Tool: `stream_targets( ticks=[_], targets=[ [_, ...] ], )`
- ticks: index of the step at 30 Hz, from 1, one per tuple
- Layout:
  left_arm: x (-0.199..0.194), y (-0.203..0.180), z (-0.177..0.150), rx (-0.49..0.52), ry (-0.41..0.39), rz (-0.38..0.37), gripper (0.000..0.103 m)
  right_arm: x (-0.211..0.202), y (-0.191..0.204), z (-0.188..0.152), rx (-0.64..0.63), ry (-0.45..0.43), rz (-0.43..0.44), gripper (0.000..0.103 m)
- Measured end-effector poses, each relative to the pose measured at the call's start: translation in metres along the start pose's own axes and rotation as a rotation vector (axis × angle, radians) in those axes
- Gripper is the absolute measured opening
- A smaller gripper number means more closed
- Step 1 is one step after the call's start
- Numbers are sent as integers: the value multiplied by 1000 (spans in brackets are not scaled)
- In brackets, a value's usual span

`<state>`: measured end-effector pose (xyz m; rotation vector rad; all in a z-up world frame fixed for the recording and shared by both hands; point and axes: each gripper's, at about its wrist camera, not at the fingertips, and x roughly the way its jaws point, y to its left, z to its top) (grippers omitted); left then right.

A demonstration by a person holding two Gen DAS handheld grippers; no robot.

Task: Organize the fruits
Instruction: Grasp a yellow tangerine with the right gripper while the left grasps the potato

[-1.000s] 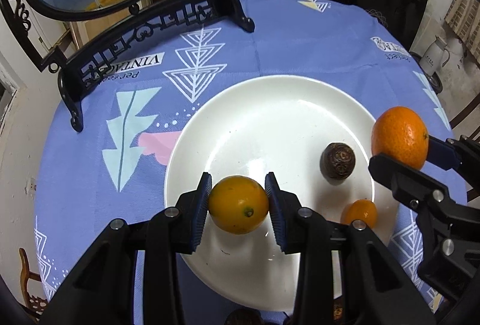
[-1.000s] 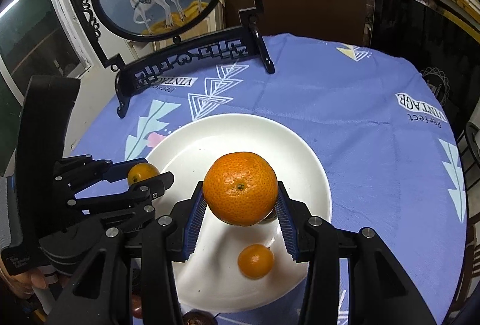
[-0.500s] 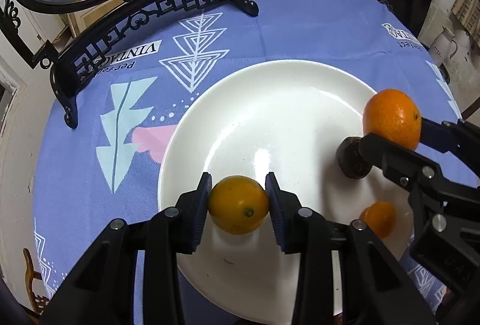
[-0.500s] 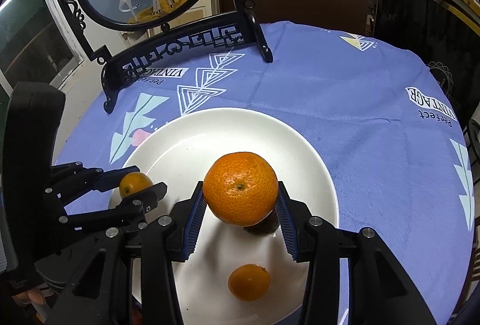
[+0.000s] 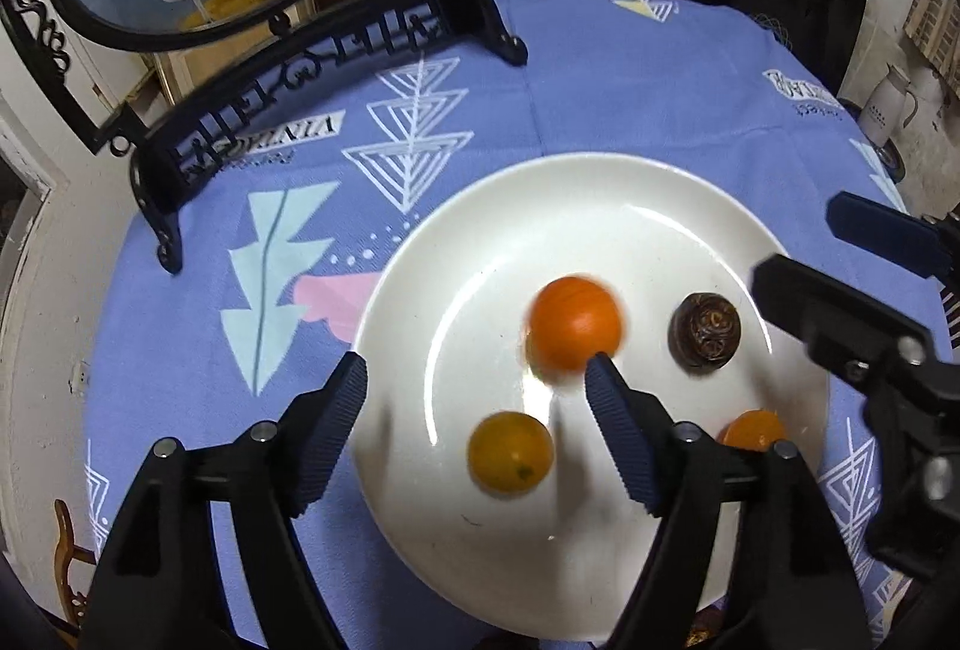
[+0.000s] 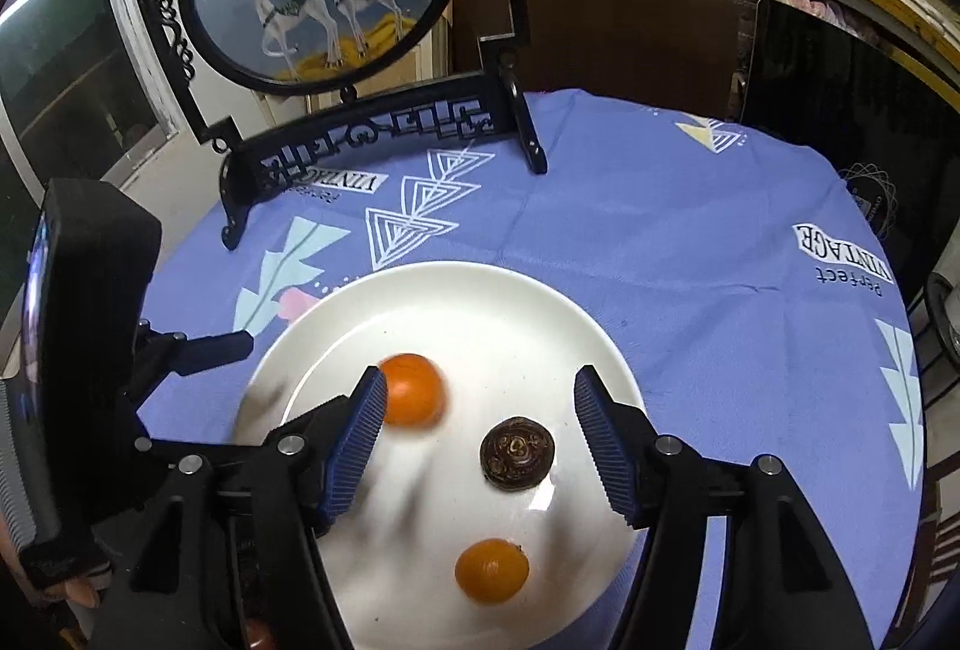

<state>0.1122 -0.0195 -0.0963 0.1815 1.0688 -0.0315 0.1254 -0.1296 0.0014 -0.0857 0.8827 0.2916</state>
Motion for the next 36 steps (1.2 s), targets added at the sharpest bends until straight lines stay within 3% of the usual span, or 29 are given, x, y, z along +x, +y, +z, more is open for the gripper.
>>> stream_targets(
  ticks=[5,9,14,20,26,28,29,33,36],
  targets=[
    [-21,11,-12,5,-33,-21,73,-36,-6,-11,0,-40,11,68],
    [-35,26,-35,-12,-27,-45,74,-64,-16,-41,27,-30,39,70],
    [-54,37,-89,13,-12,-120,76,-75,-9,-117,-31,114,50,70],
    [-67,24,-157,93,54,-226,76,-81,21,-199,-104,302,152,70],
    [-72,3,-201,190,119,-307,76,-71,48,-229,-214,336,148,70],
    [-73,-7,-208,222,126,-323,76,-63,56,-232,-248,337,141,60],
    [-72,-12,-210,233,126,-323,76,-59,59,-233,-269,346,136,40],
    [-62,-23,-208,225,129,-327,76,-55,66,-232,-329,372,138,37],
    [-51,-29,-202,213,132,-318,76,-60,53,-232,-259,386,150,37]
  ],
)
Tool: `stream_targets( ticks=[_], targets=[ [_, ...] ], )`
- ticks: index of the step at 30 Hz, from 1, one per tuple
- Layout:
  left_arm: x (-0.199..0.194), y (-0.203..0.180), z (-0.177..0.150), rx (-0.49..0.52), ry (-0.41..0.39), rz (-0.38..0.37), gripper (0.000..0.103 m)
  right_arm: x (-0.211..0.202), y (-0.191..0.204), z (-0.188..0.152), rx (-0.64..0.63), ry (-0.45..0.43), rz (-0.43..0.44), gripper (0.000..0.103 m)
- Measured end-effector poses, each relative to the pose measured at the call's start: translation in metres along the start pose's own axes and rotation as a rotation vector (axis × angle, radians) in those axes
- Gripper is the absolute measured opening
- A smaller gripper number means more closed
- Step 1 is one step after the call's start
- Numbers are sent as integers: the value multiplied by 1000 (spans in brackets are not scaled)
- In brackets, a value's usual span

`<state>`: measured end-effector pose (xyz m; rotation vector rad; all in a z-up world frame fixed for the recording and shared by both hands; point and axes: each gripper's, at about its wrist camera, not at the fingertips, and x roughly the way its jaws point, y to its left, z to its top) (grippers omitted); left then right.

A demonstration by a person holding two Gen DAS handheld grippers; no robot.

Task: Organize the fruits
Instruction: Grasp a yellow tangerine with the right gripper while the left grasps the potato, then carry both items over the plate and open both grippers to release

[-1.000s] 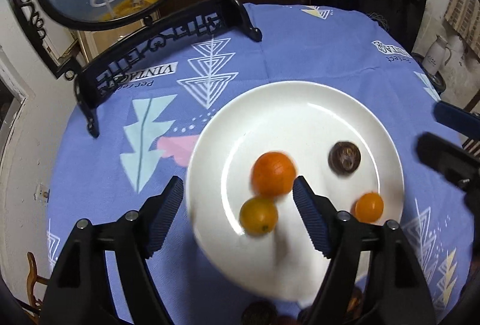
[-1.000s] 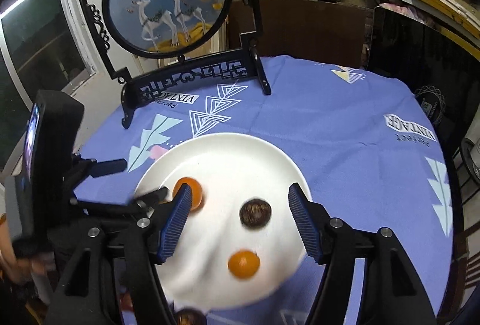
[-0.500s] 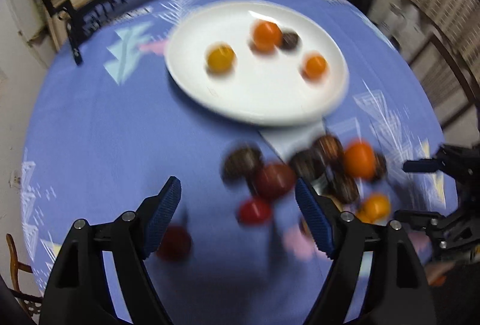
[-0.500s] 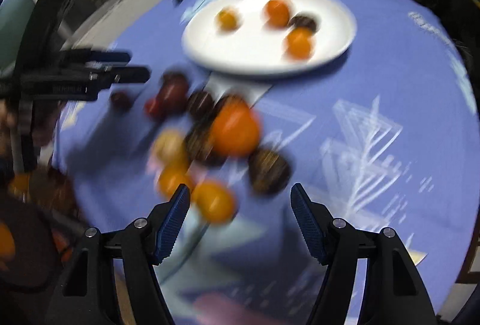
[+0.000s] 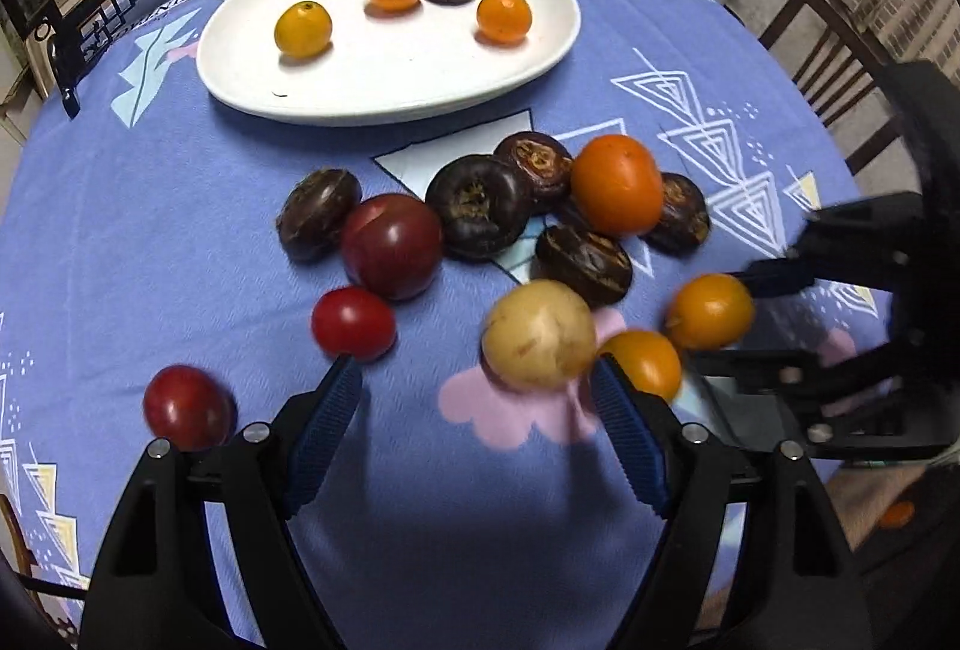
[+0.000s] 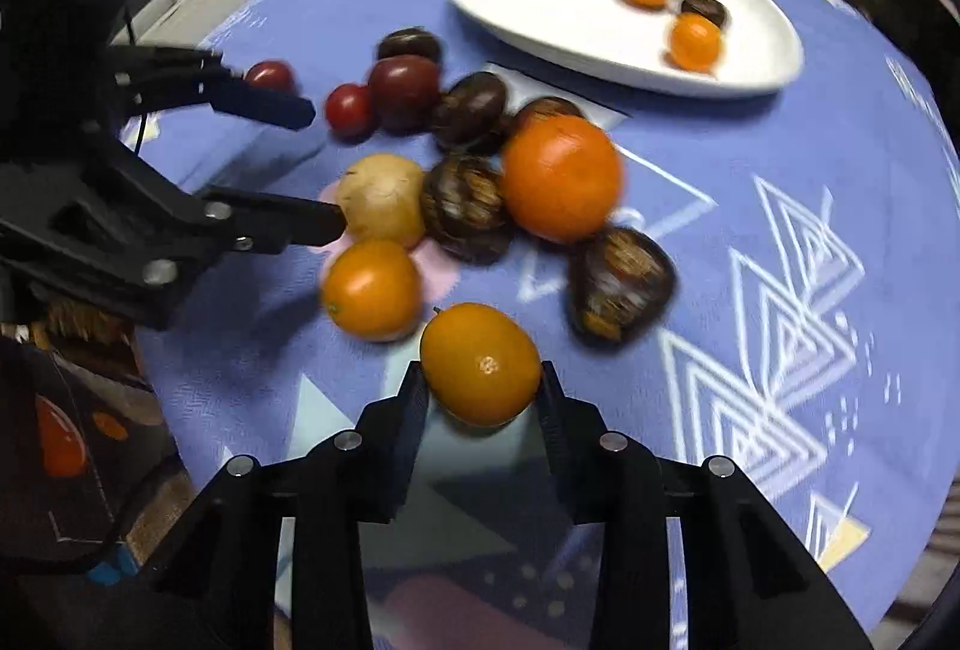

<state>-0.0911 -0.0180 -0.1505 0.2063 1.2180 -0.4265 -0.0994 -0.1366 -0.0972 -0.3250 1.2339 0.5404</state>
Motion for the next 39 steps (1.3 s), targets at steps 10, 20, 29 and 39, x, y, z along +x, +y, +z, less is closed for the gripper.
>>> stream_targets(
  ticks=[10,20,29,39],
  targets=[
    [9,-20,16,35,27,31,65,-6,-18,-23,118,-6,-10,37],
    [29,-28,22,25,56,56,54,-8,-31,-22,149,-8,-2,38],
    [-12,-13,22,15,23,-16,41,-36,-36,-6,165,-87,-8,37],
    [-85,24,107,-94,-219,23,41,-110,-51,88,130,-367,-31,37]
  ],
)
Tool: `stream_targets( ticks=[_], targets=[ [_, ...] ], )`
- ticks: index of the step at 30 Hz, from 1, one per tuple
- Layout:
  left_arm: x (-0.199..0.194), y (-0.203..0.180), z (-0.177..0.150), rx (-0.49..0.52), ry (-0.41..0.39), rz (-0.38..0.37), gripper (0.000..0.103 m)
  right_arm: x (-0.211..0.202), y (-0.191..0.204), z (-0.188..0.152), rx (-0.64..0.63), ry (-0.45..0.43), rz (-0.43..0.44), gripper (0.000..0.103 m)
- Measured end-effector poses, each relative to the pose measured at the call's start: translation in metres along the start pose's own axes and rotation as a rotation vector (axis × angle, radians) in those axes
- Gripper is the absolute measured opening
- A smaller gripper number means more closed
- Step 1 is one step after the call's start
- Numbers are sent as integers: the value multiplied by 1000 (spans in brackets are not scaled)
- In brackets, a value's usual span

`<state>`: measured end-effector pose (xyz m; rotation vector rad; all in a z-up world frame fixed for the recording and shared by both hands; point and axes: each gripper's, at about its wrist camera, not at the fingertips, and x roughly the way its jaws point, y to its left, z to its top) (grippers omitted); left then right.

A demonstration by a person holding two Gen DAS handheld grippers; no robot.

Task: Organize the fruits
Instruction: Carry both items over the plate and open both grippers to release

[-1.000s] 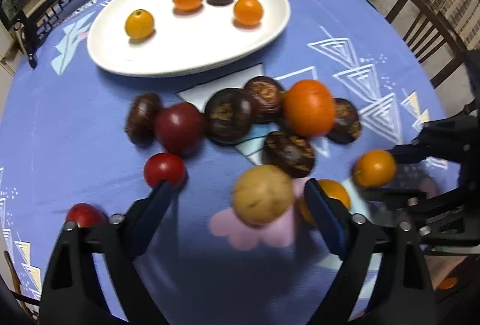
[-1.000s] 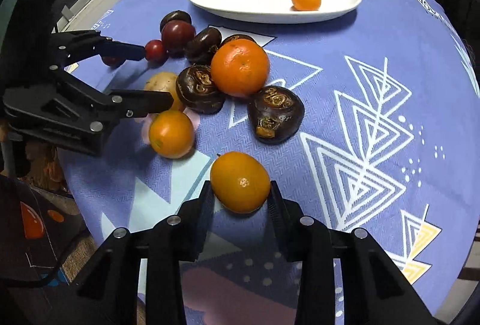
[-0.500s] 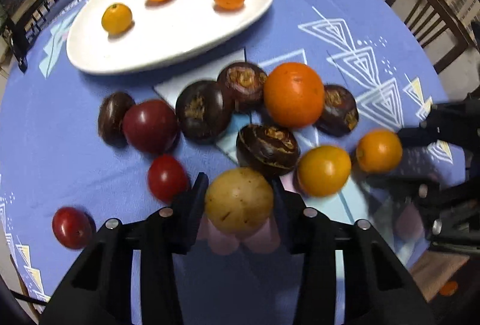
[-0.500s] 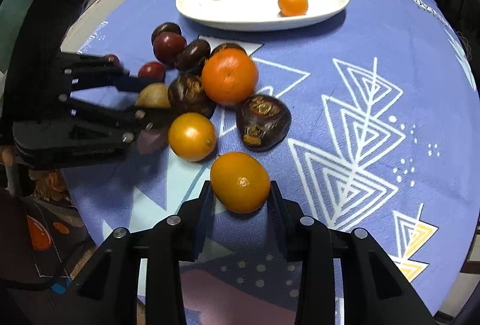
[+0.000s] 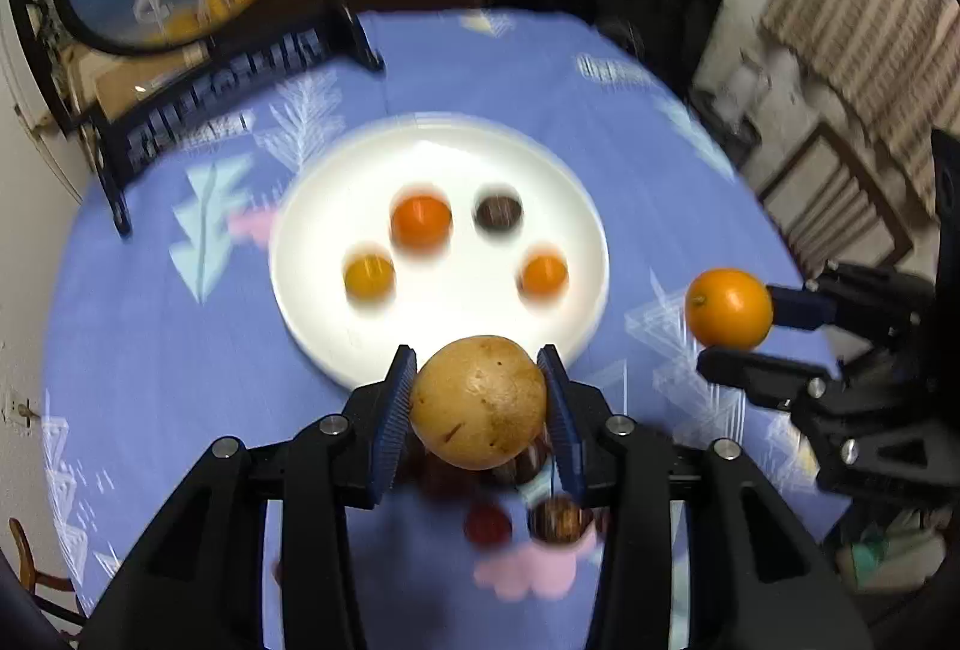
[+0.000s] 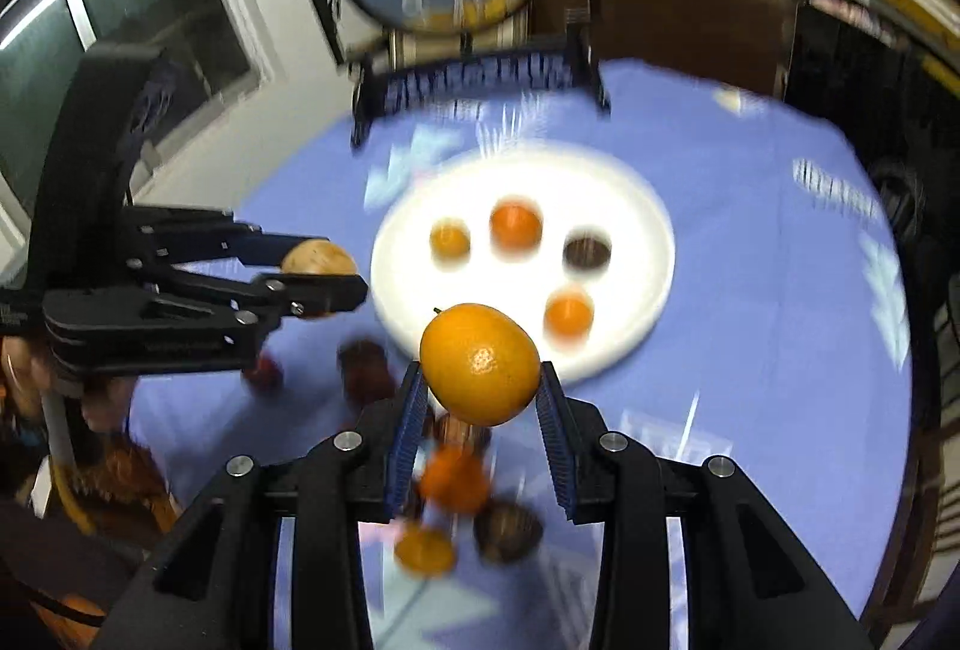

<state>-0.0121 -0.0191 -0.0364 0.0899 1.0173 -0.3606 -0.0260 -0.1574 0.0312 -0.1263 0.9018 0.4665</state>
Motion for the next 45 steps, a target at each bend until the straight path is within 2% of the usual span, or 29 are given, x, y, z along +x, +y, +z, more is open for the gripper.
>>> stream_targets(
  ticks=[3,8,21,25,33,34,35,38,39,45],
  targets=[
    [0,5,27,-14,-40,39,41,1,-6,31,8,-60,-7,37],
    [19,16,48,-30,-32,113,41,27,-12,56,50,-64,-14,37],
    [88,33,58,-70,73,155,41,92,-35,68,121,35,-40,37],
    [102,37,62,-63,96,188,41,108,-42,70,128,58,-43,37],
    [120,39,65,-48,123,201,42,130,-48,74,133,89,-35,38],
    [121,41,66,-52,125,202,43,131,-49,74,134,96,-33,39],
    [121,42,66,-57,124,206,51,133,-50,75,135,100,-34,40],
    [117,47,67,-77,105,225,71,127,-53,76,153,75,-52,59],
    [115,48,67,-80,98,226,72,123,-54,75,158,57,-53,63],
    [102,43,67,-64,75,229,72,105,-54,70,162,34,-49,63]
  ],
)
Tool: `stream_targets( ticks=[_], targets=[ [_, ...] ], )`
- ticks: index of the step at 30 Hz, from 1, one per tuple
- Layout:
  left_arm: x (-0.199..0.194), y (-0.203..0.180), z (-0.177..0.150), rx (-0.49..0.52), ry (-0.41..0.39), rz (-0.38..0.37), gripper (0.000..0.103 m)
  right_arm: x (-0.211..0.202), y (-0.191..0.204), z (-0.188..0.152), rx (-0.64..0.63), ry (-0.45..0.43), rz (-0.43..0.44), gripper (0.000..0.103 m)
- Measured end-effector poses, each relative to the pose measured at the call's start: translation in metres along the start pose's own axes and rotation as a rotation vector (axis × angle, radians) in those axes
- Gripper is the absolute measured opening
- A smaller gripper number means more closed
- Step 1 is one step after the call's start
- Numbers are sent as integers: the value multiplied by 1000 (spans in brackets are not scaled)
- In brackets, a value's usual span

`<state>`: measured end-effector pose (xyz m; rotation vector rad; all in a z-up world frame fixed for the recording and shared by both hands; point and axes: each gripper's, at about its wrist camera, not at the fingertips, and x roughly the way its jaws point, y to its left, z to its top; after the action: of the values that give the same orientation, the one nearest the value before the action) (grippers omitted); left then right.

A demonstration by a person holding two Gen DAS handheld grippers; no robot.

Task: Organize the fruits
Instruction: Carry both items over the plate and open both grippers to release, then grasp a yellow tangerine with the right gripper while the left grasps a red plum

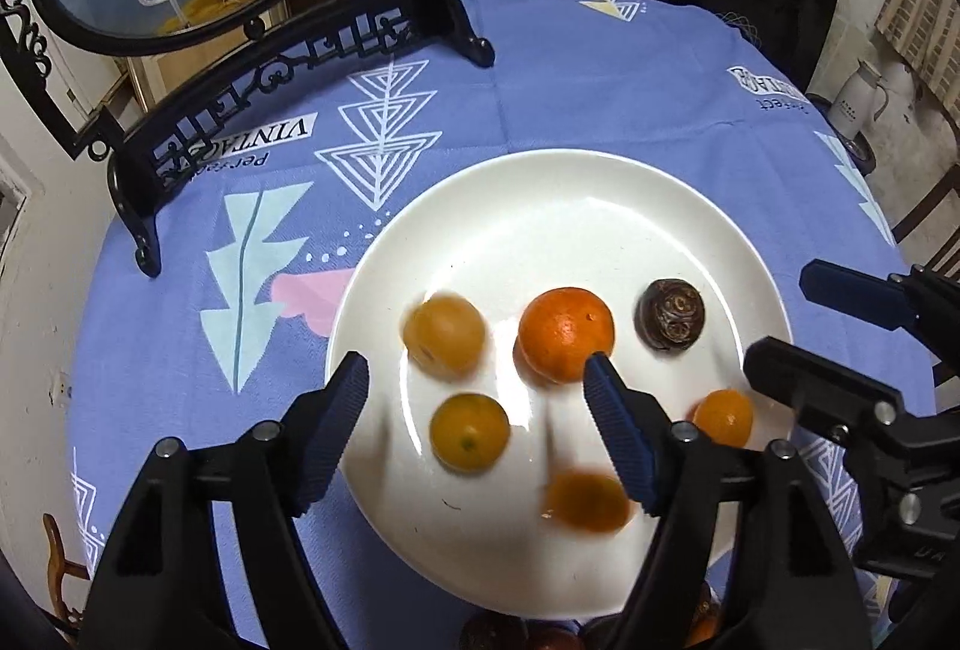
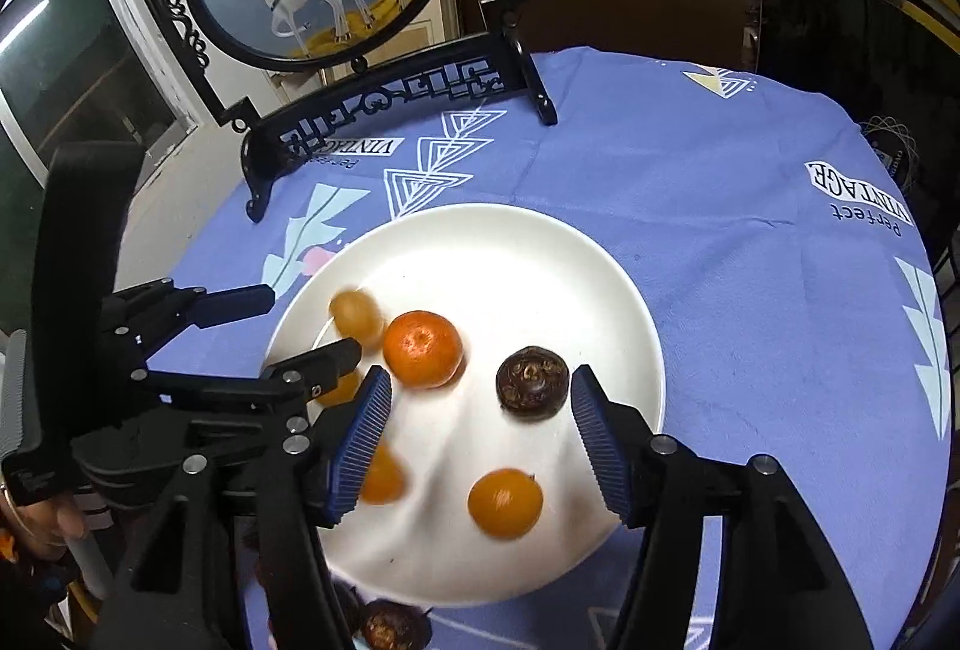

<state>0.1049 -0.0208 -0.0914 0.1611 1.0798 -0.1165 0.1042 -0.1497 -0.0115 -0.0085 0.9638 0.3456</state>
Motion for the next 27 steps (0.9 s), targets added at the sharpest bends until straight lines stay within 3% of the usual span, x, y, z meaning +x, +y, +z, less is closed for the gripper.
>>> stream_targets(
  ticks=[9,15,21,27],
  targets=[
    [-32,1,-20,17,-45,-10,73,-33,18,-27,-43,-19,21,66],
    [-55,35,-58,-21,-73,-8,77,-57,48,-75,-169,-10,38,67],
    [-65,67,-114,-41,-35,-13,77,-61,68,-144,-232,104,53,67],
    [-66,68,-170,25,33,-33,77,-44,69,-201,-237,244,22,67]
  ],
)
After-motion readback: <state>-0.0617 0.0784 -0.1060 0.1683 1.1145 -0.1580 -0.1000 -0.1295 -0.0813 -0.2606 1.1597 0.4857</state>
